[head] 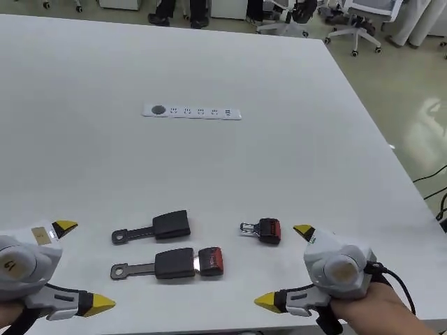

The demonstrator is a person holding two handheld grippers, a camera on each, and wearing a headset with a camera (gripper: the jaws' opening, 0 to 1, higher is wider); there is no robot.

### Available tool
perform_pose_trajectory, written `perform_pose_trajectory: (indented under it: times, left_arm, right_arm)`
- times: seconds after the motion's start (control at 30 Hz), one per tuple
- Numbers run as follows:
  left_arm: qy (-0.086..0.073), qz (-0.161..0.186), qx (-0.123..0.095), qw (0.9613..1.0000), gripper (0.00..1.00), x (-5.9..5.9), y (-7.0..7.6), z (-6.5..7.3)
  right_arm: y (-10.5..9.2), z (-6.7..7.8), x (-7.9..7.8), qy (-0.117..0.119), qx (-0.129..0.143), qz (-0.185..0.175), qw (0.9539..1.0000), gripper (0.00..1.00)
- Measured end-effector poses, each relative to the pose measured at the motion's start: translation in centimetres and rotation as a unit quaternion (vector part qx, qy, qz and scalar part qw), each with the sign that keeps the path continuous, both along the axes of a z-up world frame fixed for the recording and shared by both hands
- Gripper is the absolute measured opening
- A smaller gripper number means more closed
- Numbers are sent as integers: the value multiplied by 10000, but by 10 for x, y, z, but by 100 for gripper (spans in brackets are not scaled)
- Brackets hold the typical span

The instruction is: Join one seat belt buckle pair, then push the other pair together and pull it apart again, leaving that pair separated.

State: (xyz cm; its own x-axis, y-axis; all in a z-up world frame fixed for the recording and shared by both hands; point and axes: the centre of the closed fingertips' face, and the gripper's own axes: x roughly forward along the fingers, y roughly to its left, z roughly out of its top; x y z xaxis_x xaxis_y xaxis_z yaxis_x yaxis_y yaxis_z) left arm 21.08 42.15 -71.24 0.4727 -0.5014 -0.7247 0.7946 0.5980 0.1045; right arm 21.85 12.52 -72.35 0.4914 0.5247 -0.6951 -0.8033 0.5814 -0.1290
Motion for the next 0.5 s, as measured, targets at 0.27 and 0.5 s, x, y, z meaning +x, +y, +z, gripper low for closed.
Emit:
perform_pose_trajectory:
  times: [0.27,0.5]
  left_arm:
    - [-279,120,-118,9995,100,5,5,8]
    - [-189,54,-226,9996,100,2,-2,3]
  right_arm:
    - [-1,2,2,58,134,-149,9998,99]
    - [-5,2,3,115,157,-226,9996,98]
